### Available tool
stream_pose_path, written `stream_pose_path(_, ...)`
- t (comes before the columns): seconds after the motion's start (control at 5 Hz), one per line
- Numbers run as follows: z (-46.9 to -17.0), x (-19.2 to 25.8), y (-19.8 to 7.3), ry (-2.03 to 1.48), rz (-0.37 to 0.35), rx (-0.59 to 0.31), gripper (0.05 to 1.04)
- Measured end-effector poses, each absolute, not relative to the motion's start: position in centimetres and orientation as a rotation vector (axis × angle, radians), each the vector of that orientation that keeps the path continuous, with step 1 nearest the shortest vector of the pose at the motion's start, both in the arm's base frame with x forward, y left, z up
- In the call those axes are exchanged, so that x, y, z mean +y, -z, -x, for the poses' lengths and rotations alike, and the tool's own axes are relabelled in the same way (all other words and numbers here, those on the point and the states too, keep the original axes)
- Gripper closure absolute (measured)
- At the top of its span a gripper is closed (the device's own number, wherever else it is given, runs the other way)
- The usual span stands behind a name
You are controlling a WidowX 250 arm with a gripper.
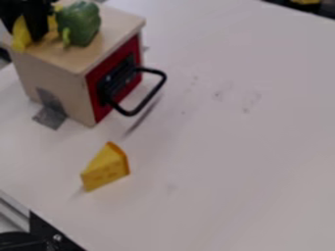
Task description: Take the yellow banana and put it on top of the drawer
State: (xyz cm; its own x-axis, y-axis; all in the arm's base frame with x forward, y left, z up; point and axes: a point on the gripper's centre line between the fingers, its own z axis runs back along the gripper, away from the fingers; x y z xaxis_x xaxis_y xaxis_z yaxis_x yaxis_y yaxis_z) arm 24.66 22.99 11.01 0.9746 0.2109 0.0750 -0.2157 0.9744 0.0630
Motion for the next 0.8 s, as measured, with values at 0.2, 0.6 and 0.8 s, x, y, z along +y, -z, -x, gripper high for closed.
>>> stream_pose_path(0.2, -24.6, 23.0, -10.8, -0.206, -0.068, -0.063, 0.476)
stream_pose_path(0.6, -24.9, 22.9, -13.9, -0.199, -0.090, -0.111, 0.079)
stream_pose_path(0.8, -25.0, 22.6, -16.7, -0.184, -0.123, -0.140, 0.083)
